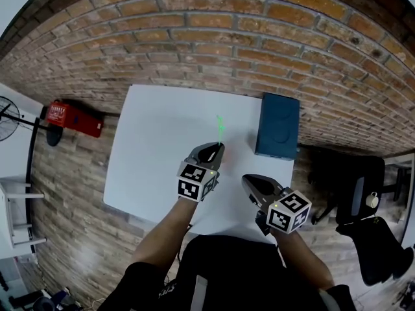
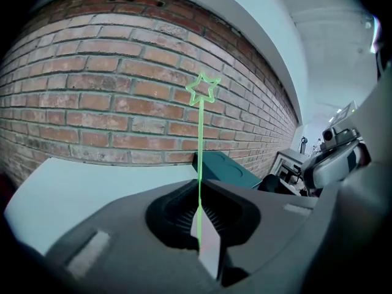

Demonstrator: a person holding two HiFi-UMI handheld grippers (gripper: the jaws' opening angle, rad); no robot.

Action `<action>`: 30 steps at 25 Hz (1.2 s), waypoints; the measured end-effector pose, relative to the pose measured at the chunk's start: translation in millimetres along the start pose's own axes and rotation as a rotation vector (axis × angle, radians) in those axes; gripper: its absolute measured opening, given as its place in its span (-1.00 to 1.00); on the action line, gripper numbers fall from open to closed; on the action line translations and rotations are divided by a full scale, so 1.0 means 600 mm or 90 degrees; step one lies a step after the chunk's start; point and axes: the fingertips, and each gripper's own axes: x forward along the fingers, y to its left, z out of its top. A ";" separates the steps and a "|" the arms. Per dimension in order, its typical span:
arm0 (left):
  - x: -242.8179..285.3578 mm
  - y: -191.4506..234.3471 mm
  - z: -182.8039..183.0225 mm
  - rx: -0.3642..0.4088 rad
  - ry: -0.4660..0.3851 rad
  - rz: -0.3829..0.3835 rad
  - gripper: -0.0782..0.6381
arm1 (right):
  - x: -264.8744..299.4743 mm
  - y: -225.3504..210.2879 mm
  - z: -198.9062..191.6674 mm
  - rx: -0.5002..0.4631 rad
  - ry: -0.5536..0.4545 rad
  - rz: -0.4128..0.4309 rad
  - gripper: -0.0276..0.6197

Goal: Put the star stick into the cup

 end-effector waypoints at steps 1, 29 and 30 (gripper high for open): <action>0.001 0.001 -0.003 0.001 0.006 0.000 -0.73 | 0.000 0.000 -0.001 0.000 0.001 0.000 -0.91; -0.061 -0.005 0.017 0.011 -0.014 0.013 -0.56 | -0.015 0.036 -0.001 -0.016 -0.009 0.004 -0.91; -0.072 -0.006 0.025 0.012 -0.027 0.017 -0.56 | -0.015 0.042 0.000 -0.021 -0.010 0.006 -0.91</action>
